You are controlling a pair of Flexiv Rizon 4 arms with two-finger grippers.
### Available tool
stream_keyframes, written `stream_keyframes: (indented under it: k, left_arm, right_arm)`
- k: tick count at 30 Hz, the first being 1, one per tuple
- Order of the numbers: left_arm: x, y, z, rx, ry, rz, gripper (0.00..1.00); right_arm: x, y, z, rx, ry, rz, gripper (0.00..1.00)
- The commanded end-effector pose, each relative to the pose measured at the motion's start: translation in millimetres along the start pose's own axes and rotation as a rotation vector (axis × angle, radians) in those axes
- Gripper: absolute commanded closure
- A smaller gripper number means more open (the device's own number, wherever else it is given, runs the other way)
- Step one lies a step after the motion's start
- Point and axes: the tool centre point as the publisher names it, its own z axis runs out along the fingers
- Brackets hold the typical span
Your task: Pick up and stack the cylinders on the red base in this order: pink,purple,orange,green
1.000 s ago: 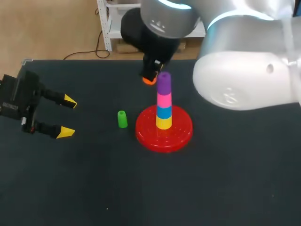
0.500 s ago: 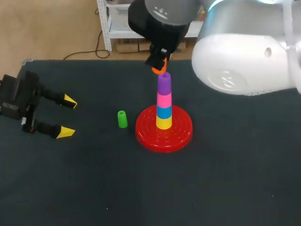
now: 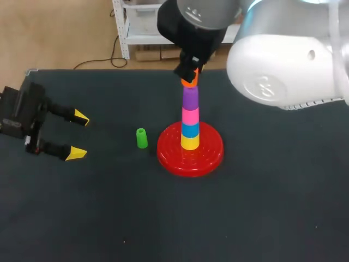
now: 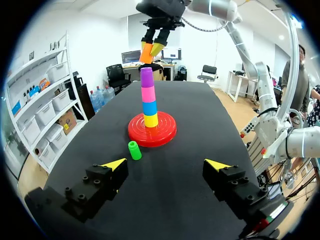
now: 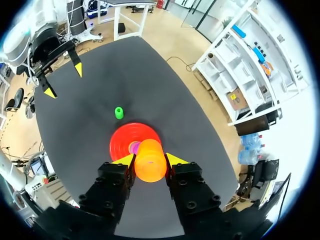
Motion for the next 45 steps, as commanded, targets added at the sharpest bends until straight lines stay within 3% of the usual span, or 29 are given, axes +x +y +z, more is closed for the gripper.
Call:
stream_keyframes:
  k: [1, 24, 35, 45]
  left_arm:
    - [1.5, -0.6, 0, -0.003, -0.004, 0.003, 0.0]
    - [1.5, -0.6, 0, -0.003, -0.004, 0.003, 0.0]
    - [1.5, -0.6, 0, -0.003, -0.004, 0.003, 0.0]
    - [1.5, -0.6, 0, -0.003, -0.004, 0.003, 0.0]
  right_arm:
    - [0, -3, 4, -0.006, -0.001, 0.006, 1.0]
    - [2, -2, 19, -0.04, 0.034, -0.004, 1.0]
    - [3, -2, 8, -0.048, 0.011, -0.007, 1.0]
    - [7, -1, 13, -0.068, 0.032, -0.007, 1.0]
